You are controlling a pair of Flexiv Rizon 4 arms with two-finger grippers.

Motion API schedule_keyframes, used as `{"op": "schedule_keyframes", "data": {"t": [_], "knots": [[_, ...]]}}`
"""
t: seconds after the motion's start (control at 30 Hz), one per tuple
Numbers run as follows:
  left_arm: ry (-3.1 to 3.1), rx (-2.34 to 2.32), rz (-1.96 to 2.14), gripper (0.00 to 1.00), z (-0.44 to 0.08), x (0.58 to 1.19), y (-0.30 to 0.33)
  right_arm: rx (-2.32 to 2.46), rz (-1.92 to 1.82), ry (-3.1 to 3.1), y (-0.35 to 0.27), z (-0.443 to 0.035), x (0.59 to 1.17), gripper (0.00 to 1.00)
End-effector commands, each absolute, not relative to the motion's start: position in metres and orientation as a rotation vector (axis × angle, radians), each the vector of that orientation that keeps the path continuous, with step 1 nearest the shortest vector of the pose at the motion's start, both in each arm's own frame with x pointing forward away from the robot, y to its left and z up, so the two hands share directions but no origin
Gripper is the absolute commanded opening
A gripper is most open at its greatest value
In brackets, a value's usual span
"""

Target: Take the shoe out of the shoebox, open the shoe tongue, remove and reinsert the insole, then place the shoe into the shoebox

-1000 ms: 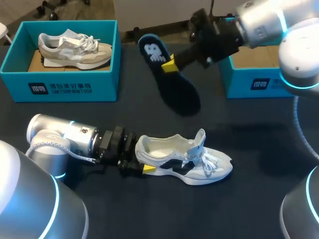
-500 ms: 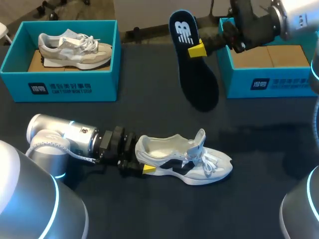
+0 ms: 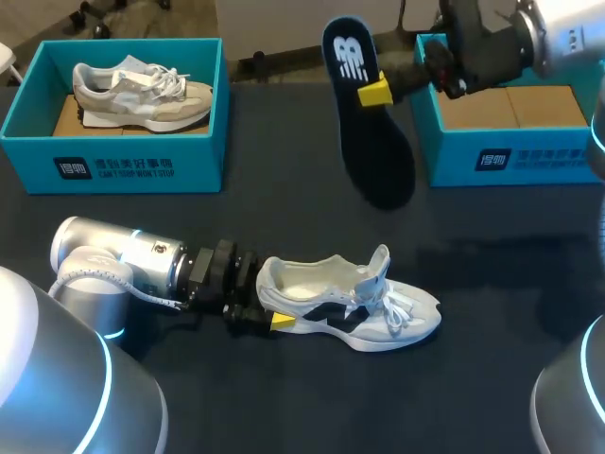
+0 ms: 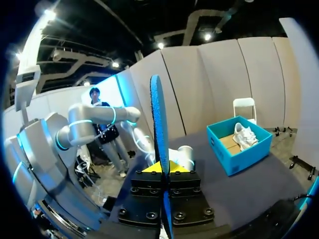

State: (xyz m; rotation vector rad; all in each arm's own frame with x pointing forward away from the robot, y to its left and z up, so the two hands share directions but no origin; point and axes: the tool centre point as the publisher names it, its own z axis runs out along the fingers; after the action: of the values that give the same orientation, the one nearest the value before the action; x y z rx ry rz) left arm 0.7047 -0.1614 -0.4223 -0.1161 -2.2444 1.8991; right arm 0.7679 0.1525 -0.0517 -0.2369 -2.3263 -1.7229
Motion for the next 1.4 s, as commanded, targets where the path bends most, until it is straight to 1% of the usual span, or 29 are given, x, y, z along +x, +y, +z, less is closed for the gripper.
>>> {"op": "schedule_keyframes", "data": {"t": [0.03,0.23,0.3,0.33,0.8,0.9,1.1,1.4], "knots": [[-2.244,-0.116,1.9,0.0,-0.425,0.705,-0.162,-0.269,-1.811,-2.294,0.14,-0.037,0.751,0.0],[-2.244,-0.116,1.9,0.0,-0.425,0.705,-0.162,-0.369,-1.828,-2.233,0.133,-0.018,0.73,0.0],[-2.244,-0.116,1.9,0.0,-0.425,0.705,-0.162,-0.579,-1.839,-2.128,0.13,-0.009,0.716,0.0],[-2.244,-0.116,1.9,0.0,-0.425,0.705,-0.162,-0.602,-1.818,-2.144,0.13,-0.004,0.708,0.0],[-2.244,-0.116,1.9,0.0,-0.425,0.705,-0.162,-0.602,-1.818,-2.144,0.13,-0.004,0.708,0.0],[-2.244,-0.116,1.9,0.0,-0.425,0.705,-0.162,-0.589,-1.854,-2.123,0.13,0.006,0.703,0.0],[-2.244,-0.116,1.9,0.0,-0.425,0.705,-0.162,-0.589,-1.888,-2.121,0.122,0.03,0.676,0.0],[-2.244,-0.116,1.9,0.0,-0.425,0.705,-0.162,-0.607,-1.879,-2.141,0.113,0.05,0.652,0.0]]}}
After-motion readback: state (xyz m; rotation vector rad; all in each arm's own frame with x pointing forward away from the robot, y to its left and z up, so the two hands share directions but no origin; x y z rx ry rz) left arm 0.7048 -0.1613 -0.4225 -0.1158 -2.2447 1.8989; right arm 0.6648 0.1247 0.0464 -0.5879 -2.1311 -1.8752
